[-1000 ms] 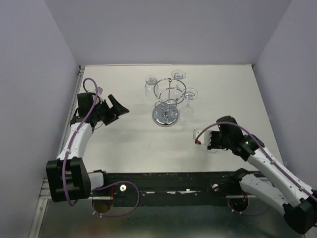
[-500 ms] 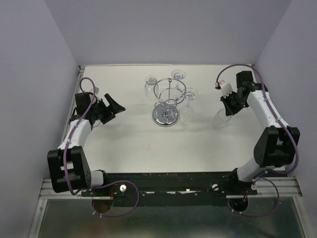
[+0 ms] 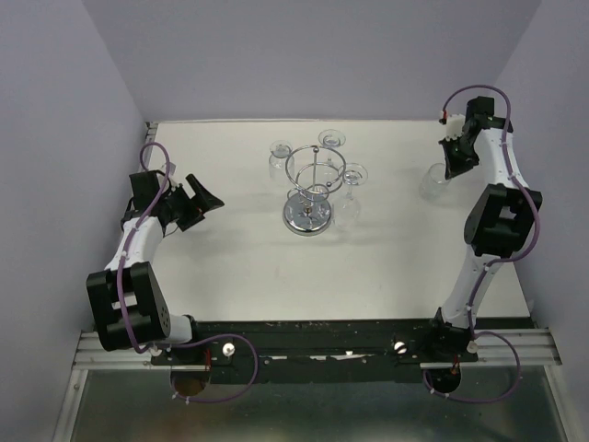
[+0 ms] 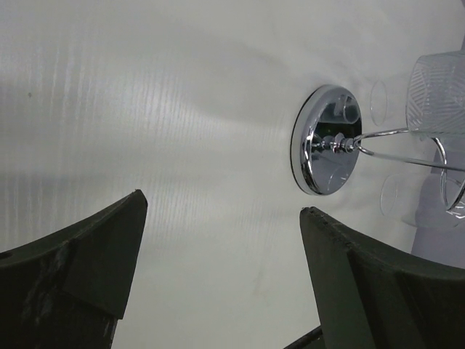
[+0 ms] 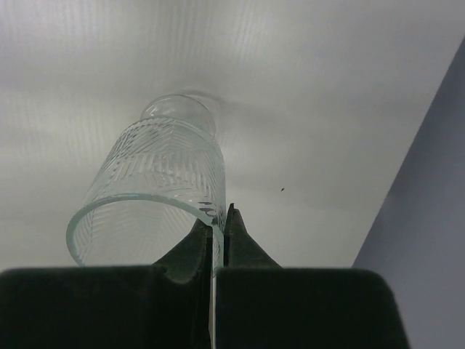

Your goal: Take the wine glass off the wine glass rack

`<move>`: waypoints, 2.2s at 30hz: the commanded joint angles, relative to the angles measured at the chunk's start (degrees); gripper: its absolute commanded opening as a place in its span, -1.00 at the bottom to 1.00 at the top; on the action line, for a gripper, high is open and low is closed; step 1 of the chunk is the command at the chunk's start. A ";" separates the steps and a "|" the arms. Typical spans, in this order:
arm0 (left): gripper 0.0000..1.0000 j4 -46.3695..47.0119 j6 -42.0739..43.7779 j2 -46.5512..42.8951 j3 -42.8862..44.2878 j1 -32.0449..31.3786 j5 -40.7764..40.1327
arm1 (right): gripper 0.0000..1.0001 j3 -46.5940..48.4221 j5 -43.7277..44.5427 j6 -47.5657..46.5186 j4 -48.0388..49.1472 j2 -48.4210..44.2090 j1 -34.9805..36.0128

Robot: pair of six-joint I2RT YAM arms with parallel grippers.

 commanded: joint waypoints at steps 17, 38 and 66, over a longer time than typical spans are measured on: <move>0.98 -4.60 5.70 -1.95 1.15 -0.07 0.46 | 0.09 16.25 2.31 5.36 -7.28 12.80 -2.20; 0.97 13.14 8.68 -10.20 -2.63 -7.62 10.12 | 0.96 11.59 -12.78 6.67 -6.31 -15.92 -1.76; 0.97 14.03 55.62 13.78 22.24 -19.66 23.84 | 1.00 -19.61 -31.00 10.19 14.88 -52.59 7.03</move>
